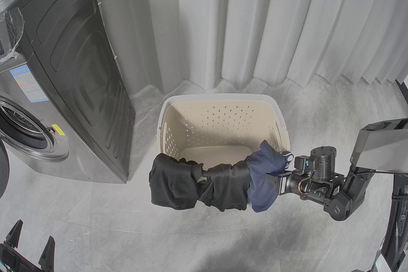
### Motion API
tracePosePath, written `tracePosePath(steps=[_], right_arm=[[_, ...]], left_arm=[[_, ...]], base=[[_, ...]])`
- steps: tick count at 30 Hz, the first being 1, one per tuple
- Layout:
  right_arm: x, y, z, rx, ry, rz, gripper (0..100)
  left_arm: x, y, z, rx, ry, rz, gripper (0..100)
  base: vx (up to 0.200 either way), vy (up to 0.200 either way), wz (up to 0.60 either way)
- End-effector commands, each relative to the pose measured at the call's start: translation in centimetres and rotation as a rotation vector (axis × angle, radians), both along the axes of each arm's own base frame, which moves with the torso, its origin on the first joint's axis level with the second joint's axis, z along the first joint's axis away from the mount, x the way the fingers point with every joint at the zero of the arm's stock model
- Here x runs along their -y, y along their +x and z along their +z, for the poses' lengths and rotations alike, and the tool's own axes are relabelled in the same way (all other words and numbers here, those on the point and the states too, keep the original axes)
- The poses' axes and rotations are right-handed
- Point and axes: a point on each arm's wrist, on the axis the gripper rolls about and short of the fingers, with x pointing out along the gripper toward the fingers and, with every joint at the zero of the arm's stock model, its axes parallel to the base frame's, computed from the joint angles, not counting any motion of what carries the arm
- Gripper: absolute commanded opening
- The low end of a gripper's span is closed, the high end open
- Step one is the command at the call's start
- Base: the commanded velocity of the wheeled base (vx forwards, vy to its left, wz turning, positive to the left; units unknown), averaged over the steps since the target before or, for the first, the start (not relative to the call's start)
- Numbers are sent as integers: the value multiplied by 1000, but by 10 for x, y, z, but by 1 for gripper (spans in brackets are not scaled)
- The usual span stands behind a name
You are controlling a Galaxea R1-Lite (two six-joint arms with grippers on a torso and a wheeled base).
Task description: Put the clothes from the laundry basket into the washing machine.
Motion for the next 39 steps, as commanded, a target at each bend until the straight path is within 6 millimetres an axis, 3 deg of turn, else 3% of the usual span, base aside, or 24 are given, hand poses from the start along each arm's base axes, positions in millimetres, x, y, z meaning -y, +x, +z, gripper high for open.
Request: tracePosePath(steps=[1,10,21,39], right_arm=[[-1,-1,-4,-7,-1,4,0],[0,-11,6,62,35,26,0],[2,-48,72,234,112,70,0],[7,-86,164,494,228,105,0]], left_arm=[[0,0,-5,-5,0,0,100],[0,0,-5,-5,0,0,100],[0,0,-5,-5,0,0,100],[0,0,-5,-5,0,0,100]], base=[[0,0,0],[0,0,0],[0,0,0],[0,0,0]])
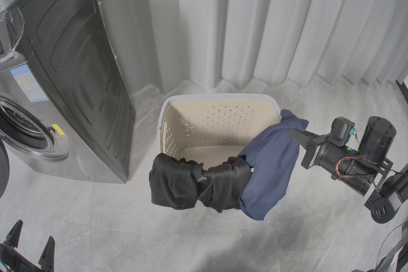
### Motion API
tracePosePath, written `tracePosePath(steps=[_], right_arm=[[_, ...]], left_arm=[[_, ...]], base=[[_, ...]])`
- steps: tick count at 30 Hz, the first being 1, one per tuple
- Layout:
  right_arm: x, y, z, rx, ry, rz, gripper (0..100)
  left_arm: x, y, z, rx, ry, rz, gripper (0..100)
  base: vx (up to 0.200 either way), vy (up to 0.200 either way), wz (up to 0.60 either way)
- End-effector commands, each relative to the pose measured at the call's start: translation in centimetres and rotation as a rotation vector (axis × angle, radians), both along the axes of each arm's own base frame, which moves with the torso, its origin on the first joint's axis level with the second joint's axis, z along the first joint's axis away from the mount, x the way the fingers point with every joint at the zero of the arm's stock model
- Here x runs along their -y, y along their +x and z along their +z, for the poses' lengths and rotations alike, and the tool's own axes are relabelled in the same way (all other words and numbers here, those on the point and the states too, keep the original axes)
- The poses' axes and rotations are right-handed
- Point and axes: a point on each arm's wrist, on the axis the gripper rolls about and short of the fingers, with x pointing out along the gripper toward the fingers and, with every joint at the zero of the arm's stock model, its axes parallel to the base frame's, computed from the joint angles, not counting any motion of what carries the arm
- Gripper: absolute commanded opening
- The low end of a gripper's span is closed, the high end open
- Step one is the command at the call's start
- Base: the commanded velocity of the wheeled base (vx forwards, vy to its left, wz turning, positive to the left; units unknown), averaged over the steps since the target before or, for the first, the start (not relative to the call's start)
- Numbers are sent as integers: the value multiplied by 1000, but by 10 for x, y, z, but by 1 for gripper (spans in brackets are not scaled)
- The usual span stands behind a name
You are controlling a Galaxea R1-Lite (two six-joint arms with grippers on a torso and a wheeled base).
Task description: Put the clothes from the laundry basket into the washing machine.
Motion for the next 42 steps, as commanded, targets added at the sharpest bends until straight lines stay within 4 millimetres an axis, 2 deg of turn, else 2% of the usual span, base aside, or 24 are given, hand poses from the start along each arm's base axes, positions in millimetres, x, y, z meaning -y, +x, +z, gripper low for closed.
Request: tracePosePath(steps=[1,7,18,23,29,36,42], right_arm=[[6,-16,36,105,52,6,0],[5,-28,57,163,75,30,0],[13,-42,85,245,75,13,0],[25,-61,99,239,28,-62,0],[33,-73,104,217,-16,-124,0],[29,-77,104,217,-13,-98,0],[29,-79,102,217,-16,-81,0]], left_arm=[[0,0,-5,-5,0,0,100],[0,0,-5,-5,-2,2,100],[0,0,-5,-6,-8,2,100],[0,0,-5,-6,-13,2,100],[0,0,-5,-6,-13,2,100],[0,0,-5,-6,-13,2,100],[0,0,-5,-6,-11,2,100]], base=[[0,0,0],[0,0,0],[0,0,0],[-80,0,0],[-200,0,0],[-200,0,0],[0,0,0]])
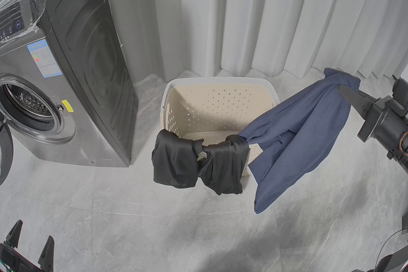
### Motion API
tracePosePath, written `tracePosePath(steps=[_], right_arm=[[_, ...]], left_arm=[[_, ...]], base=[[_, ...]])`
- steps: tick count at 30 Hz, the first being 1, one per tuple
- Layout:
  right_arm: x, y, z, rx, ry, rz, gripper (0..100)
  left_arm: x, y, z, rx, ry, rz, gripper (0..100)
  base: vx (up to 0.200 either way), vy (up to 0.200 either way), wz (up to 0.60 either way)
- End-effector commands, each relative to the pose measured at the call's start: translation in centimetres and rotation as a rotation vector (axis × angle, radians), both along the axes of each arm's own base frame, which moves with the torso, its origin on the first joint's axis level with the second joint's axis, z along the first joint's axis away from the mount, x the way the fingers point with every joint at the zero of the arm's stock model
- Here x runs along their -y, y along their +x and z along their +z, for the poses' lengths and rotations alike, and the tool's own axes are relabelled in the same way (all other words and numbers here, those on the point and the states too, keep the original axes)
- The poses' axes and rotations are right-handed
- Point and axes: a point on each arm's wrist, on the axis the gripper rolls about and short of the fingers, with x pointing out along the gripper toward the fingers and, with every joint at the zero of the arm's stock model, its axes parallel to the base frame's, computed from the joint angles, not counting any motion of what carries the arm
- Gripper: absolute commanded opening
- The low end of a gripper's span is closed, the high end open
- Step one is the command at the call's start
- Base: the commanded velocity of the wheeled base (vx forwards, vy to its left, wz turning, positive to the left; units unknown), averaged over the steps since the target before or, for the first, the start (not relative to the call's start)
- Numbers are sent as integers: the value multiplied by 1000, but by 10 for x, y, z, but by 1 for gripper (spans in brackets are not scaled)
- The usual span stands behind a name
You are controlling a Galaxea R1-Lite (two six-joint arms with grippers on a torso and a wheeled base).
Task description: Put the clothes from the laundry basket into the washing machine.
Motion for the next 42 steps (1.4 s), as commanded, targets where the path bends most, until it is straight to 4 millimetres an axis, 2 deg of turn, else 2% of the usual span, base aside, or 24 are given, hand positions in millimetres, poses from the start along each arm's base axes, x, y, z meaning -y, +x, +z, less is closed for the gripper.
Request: tracePosePath(steps=[1,3,39,42], right_arm=[[-1,-5,0,8,1,23,0],[-2,-8,-1,9,-2,38,0],[-6,-7,5,41,18,80,0],[-6,-7,5,41,18,80,0]], left_arm=[[0,0,-5,-5,0,0,100],[0,0,-5,-5,0,0,100],[0,0,-5,-5,-4,0,100],[0,0,-5,-5,-4,0,100]], base=[[0,0,0],[0,0,0],[0,200,0],[0,0,0]])
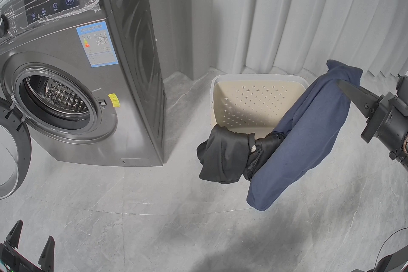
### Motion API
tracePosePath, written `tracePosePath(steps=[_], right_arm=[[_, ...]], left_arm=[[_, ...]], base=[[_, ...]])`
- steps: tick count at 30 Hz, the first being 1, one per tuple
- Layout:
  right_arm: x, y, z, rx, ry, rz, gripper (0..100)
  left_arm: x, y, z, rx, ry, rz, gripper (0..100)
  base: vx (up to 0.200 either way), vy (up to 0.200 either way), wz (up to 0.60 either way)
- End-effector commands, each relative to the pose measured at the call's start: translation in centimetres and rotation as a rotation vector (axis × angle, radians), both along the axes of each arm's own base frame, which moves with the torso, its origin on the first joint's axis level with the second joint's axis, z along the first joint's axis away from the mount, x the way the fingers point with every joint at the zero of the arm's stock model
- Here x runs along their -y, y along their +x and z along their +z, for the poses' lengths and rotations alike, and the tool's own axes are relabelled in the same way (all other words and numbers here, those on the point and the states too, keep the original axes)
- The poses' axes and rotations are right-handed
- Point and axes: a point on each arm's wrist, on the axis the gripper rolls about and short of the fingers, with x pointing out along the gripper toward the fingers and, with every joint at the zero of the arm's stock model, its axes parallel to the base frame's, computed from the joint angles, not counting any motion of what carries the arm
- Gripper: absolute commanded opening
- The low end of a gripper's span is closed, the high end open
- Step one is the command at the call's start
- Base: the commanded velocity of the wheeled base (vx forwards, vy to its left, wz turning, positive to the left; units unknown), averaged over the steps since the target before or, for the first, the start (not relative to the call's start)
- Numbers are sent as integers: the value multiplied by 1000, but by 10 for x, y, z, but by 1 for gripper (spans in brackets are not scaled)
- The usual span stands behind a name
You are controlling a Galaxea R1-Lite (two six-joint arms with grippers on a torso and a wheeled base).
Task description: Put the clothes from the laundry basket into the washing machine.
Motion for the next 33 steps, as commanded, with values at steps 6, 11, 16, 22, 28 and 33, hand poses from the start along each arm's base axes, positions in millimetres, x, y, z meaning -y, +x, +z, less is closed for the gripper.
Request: tracePosePath(steps=[6,11,16,22,28,33], right_arm=[[-1,1,-1,-7,0,1,0],[-1,1,-2,-10,-2,1,0],[-1,1,-2,-11,-3,1,0],[-1,1,-2,-11,-3,1,0],[-1,1,-3,-12,-3,1,0],[-1,1,-4,-15,-5,1,0]], left_arm=[[0,0,-5,-6,-1,0,100],[0,0,-5,-6,-1,0,100],[0,0,-5,-6,1,0,100],[0,0,-5,-6,1,0,100],[0,0,-5,-6,1,0,100],[0,0,-5,-6,1,-1,100]], base=[[-100,0,0],[-200,0,0],[-200,0,0],[-200,0,0],[-67,0,0],[0,120,0]])
